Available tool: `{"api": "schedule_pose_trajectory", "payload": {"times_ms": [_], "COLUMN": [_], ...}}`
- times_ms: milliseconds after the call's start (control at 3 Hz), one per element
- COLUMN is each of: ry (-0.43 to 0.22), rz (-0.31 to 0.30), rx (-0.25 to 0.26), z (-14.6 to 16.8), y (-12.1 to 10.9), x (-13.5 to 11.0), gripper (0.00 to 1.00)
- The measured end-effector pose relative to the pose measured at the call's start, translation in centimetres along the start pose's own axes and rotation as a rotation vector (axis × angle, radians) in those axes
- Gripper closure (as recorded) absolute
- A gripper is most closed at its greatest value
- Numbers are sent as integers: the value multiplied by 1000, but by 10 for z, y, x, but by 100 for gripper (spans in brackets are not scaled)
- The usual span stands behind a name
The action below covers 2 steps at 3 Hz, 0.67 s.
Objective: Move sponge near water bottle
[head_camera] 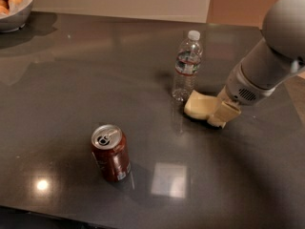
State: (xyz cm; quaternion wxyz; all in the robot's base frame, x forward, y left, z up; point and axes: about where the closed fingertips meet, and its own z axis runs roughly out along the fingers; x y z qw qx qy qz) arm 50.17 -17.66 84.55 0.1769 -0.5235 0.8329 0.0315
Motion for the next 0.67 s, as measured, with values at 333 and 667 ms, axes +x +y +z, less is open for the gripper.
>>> {"api": "schedule_pose_trajectory", "payload": {"times_ms": [333,667], "ry": [0,0], "rz": [-2,-2], "rx": [0,0], "z": [0,0], "y": [1,1], "x": [0,0], "gripper": [0,0]}}
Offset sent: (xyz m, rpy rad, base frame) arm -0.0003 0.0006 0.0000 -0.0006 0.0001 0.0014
